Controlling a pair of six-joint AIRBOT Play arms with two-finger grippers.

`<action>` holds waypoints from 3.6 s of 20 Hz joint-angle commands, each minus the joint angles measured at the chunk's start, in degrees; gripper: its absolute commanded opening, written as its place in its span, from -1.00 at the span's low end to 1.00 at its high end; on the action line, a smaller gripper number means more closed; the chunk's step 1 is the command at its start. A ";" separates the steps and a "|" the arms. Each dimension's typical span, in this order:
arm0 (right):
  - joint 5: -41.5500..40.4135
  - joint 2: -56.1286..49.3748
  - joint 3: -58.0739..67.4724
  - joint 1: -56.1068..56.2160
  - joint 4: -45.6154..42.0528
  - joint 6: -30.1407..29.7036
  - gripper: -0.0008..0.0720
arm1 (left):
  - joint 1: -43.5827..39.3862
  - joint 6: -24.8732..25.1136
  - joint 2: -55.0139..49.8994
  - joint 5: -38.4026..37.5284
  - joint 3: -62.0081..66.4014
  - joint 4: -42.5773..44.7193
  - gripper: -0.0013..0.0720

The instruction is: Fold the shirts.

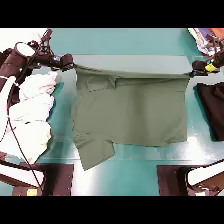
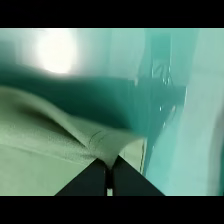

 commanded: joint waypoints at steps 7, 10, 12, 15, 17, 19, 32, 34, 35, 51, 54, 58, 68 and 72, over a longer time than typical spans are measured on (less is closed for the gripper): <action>-6.08 8.50 -18.99 0.42 -0.79 -1.51 -0.94 | -0.24 1.60 -2.03 -20.94 0.68 13.66 -0.90; -11.04 12.66 -30.08 0.42 -1.29 -1.46 -0.94 | -2.54 1.90 -2.05 -17.70 -5.27 13.62 -0.90; -12.46 14.14 -34.77 0.42 -1.14 -1.46 -0.93 | -2.84 1.03 -2.05 -15.28 -7.96 13.55 -0.89; -12.76 15.28 -37.48 0.42 0.20 -1.42 -0.24 | -2.84 -1.77 -2.03 -16.28 -7.93 13.42 0.40; -10.34 16.31 -36.06 -0.68 1.97 -1.42 0.09 | -2.36 -2.10 -1.25 -20.39 -7.39 13.60 0.37; -9.01 19.43 -35.54 -1.88 1.68 -1.44 0.09 | -1.62 -2.10 1.88 -24.20 -8.66 14.97 0.37; -3.17 32.44 -35.52 -8.61 1.92 -1.44 0.09 | -7.91 -6.71 38.73 -20.55 -61.90 6.97 0.37; -2.64 32.44 -35.52 -8.61 1.92 -1.44 0.09 | -7.91 -6.58 38.93 -19.19 -63.41 3.85 0.37; -2.12 32.44 -35.52 -8.61 1.90 -1.44 0.09 | -7.91 -6.45 38.93 -18.36 -63.65 2.60 0.37; 0.35 46.84 -75.54 -8.61 1.42 6.69 0.09 | -7.91 -0.13 38.91 -11.45 -65.53 -5.60 -0.90; -2.62 47.43 -80.74 -8.61 1.88 9.22 0.09 | -7.91 -0.13 38.91 -11.50 -65.53 -5.60 -0.90; -8.20 45.42 -82.86 -8.61 3.89 9.68 0.08 | -7.91 -0.13 38.91 -11.61 -65.55 -5.57 -0.89; -14.62 48.37 -82.86 -8.61 6.47 9.68 -0.16 | -7.91 -0.13 38.91 -11.43 -65.53 -5.55 -0.90; -15.23 46.45 -82.86 -8.31 6.47 6.99 -0.93 | -7.91 0.02 38.91 -11.37 -65.53 -5.53 -0.90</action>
